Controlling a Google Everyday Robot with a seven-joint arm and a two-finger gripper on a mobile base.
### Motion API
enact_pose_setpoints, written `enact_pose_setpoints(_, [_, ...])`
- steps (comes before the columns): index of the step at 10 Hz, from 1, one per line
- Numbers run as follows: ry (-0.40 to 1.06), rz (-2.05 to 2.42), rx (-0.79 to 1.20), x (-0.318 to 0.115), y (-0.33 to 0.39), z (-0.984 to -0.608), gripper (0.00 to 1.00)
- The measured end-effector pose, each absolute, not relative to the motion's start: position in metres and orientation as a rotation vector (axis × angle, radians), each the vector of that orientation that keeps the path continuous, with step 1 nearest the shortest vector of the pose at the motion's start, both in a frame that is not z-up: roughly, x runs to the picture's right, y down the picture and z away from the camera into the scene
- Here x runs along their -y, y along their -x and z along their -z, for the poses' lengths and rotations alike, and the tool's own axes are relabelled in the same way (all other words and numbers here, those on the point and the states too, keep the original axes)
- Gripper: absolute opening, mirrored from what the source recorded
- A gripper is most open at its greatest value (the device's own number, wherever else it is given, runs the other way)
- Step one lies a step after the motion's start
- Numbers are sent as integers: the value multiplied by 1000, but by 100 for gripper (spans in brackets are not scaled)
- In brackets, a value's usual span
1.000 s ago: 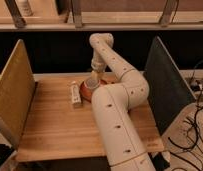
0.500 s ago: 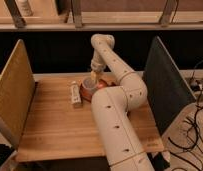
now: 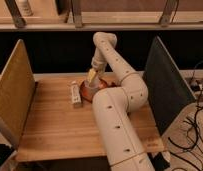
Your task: Place the ceramic cup in the ceramic bowl
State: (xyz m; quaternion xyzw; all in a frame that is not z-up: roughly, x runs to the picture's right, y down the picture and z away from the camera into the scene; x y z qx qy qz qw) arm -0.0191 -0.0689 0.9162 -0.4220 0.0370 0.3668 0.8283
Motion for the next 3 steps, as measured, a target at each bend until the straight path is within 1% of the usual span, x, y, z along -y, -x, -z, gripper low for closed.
enact_pose_setpoints(3, [761,-832,-61,120,-20,-895,80])
